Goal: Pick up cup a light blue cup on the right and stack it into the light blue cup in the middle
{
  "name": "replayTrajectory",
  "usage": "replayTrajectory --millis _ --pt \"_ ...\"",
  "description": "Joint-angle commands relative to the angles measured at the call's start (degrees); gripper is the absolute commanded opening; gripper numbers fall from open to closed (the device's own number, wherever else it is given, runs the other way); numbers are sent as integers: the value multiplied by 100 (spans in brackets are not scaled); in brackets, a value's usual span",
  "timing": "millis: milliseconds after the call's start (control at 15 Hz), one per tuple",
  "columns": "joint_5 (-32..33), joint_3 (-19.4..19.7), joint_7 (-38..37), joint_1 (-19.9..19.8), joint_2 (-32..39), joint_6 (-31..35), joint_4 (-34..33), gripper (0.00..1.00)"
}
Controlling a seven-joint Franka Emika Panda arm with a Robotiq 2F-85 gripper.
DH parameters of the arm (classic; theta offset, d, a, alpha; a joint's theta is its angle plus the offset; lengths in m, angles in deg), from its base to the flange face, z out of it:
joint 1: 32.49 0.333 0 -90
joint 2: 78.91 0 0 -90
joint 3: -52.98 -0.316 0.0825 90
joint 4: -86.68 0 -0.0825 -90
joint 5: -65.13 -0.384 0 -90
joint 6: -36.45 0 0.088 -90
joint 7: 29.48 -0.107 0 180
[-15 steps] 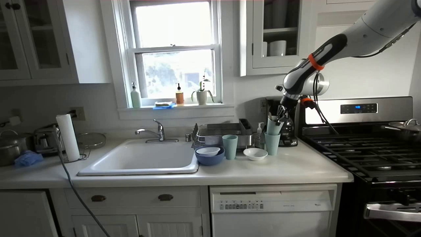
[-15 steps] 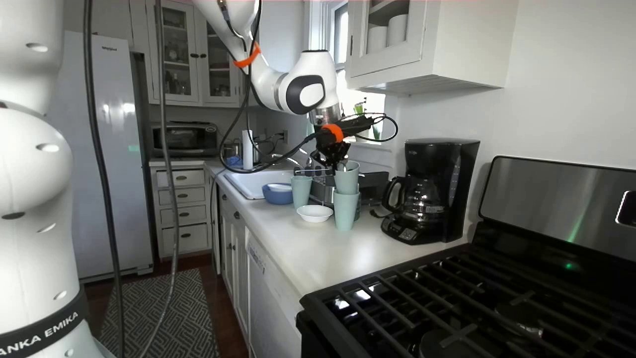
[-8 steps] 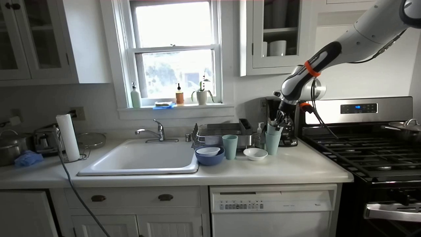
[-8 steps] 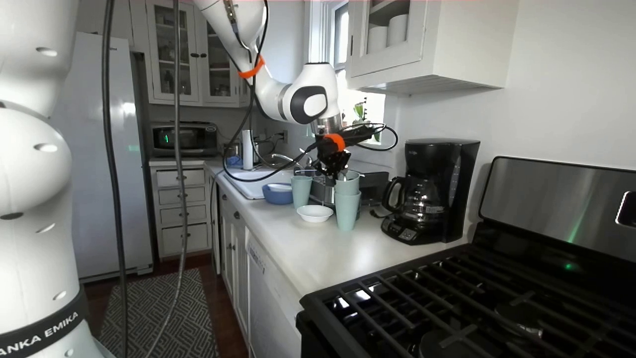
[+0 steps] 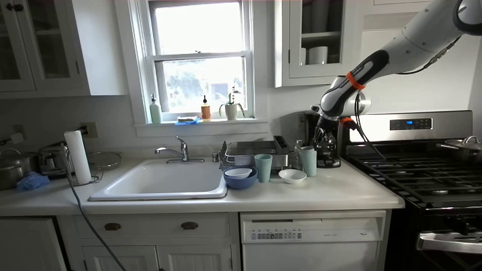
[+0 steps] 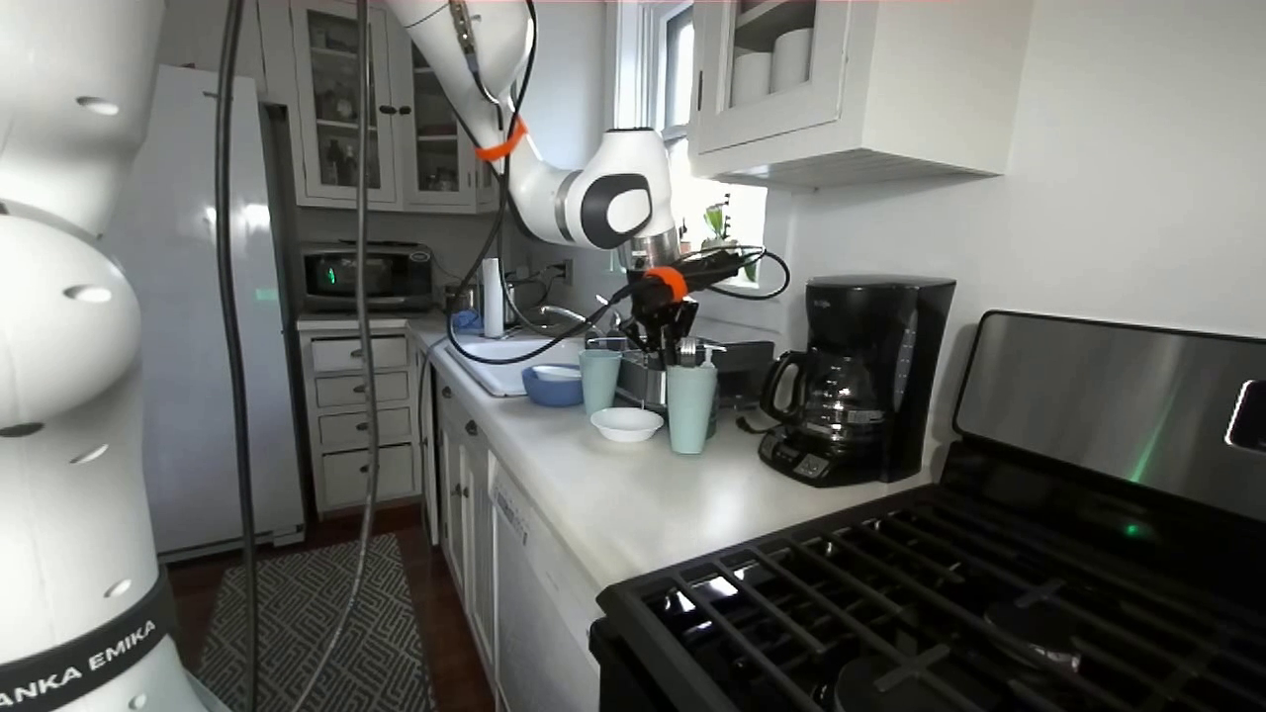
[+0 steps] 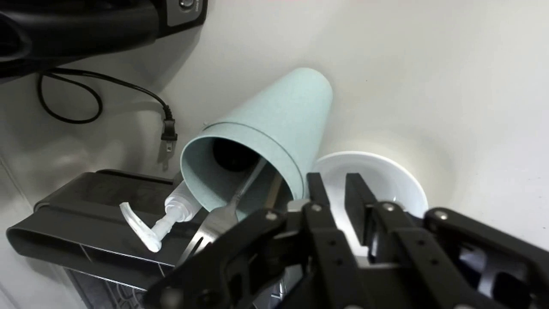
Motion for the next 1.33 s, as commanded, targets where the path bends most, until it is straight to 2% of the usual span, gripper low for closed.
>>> replayTrajectory --millis 0,133,400,467,667,800,1067,1267 --pt "92 -171 -87 -149 -52 -27 -116 52" --pt "70 -178 -186 -154 -142 -165 -114 66" --pt "-56 -136 -688 -148 -508 -900 -19 95" --pt "-88 -103 -897 -145 -625 -1182 -11 99" --pt "-520 -68 -1196 -216 -985 -2202 -33 100" --pt "-751 44 -1512 -236 -1205 -2642 -17 100" --pt "-1369 290 -2002 -271 -1759 -3132 117 100" --pt "-1886 480 -2323 -237 -2195 -3179 304 100"
